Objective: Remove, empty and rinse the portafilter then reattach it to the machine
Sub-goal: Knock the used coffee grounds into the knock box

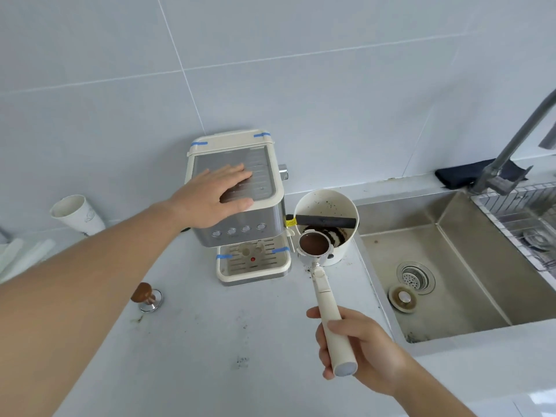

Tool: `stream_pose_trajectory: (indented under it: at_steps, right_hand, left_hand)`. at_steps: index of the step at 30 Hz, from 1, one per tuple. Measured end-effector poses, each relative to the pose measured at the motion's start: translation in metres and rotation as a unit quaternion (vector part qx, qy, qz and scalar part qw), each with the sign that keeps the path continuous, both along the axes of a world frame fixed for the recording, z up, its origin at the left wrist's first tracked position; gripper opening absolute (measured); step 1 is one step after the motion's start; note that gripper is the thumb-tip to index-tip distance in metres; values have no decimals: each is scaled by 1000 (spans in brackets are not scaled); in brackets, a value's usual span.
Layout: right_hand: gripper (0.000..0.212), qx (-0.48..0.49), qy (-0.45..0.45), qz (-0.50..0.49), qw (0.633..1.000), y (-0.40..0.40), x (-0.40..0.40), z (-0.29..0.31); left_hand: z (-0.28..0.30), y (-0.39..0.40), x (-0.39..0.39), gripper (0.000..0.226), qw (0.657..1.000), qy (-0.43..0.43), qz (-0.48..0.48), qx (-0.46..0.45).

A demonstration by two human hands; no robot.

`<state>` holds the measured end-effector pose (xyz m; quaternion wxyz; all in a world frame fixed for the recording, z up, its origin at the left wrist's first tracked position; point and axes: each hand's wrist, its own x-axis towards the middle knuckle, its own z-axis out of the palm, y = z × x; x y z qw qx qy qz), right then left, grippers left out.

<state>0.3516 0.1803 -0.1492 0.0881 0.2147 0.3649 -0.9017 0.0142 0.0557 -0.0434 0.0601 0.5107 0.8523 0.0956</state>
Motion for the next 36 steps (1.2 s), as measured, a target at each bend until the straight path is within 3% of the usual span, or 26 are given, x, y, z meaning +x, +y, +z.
stream_pose_trajectory:
  at_steps: [8, 11, 16, 23, 36]
  right_hand:
    - [57, 23, 48, -6, 999, 48, 3, 17]
    - [56, 29, 58, -17, 998, 64, 2, 22]
    - [57, 35, 37, -52, 997, 91, -1, 20]
    - [56, 54, 8, -50, 997, 126, -9, 9]
    - [29, 130, -76, -86, 985, 156, -56, -6]
  left_hand:
    - [0, 29, 24, 85, 996, 8, 85, -25]
    - [3, 48, 33, 81, 997, 8, 74, -24]
    - [-1, 75, 44, 81, 997, 36, 53, -35]
    - [-15, 80, 42, 94, 992, 54, 116, 6]
    - [-20, 83, 39, 88, 987, 77, 139, 21]
